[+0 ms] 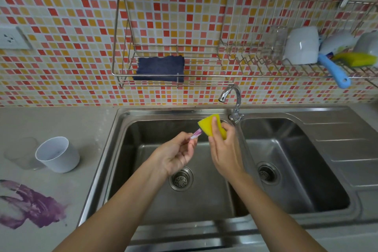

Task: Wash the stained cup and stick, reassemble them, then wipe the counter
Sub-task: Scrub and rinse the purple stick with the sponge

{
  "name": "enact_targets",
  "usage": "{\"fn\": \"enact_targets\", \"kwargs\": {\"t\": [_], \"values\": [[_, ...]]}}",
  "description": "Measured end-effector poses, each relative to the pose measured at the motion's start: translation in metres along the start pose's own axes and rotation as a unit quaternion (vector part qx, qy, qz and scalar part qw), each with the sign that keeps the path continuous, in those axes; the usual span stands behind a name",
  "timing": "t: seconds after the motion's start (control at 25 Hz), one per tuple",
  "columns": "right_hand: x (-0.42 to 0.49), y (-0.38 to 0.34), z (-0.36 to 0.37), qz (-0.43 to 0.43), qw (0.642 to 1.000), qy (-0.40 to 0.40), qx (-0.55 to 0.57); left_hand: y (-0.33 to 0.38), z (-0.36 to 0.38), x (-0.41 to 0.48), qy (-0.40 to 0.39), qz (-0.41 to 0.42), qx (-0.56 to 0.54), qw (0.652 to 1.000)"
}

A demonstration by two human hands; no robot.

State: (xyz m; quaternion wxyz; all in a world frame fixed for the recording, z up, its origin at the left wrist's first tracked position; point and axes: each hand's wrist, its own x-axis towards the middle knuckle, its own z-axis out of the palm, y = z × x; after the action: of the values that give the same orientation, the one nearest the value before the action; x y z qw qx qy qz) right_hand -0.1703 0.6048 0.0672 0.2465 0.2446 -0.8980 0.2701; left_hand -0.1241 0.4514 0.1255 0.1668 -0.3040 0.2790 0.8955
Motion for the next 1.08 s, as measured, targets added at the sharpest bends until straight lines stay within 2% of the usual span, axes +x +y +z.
{"fn": "enact_targets", "kwargs": {"t": [0.08, 0.2, 0.24, 0.36, 0.52, 0.68, 0.84, 1.0, 1.08], "values": [[0.003, 0.011, 0.002, 0.046, 0.999, 0.011, 0.005, -0.004, 0.005, 0.008, 0.004, 0.003, 0.009, 1.0], [0.006, 0.037, 0.011, -0.004, 0.998, -0.043, -0.035, -0.009, 0.009, 0.027, 0.031, 0.016, 0.014, 0.999], [0.006, 0.048, 0.016, 0.005, 0.998, -0.058, -0.016, -0.01, 0.007, 0.035, 0.049, 0.021, 0.018, 0.998], [0.01, 0.091, 0.029, 0.142, 0.984, -0.076, 0.078, -0.012, -0.004, 0.055, 0.1, 0.029, 0.021, 0.994], [0.026, 0.152, 0.039, 0.272, 0.95, -0.114, 0.104, -0.005, -0.015, 0.066, 0.114, 0.034, 0.019, 0.993], [0.049, 0.181, 0.058, 0.215, 0.946, -0.211, 0.116, 0.013, -0.023, 0.072, 0.114, 0.042, 0.047, 0.992], [0.056, 0.18, 0.072, 0.18, 0.957, -0.211, 0.082, 0.014, -0.026, 0.08, 0.122, 0.037, 0.048, 0.991], [0.049, 0.178, 0.083, 0.129, 0.956, -0.253, 0.066, 0.008, -0.022, 0.089, 0.12, 0.032, 0.057, 0.991], [0.044, 0.175, 0.082, 0.142, 0.961, -0.217, 0.098, 0.007, -0.02, 0.094, 0.121, 0.031, 0.067, 0.99]]}}
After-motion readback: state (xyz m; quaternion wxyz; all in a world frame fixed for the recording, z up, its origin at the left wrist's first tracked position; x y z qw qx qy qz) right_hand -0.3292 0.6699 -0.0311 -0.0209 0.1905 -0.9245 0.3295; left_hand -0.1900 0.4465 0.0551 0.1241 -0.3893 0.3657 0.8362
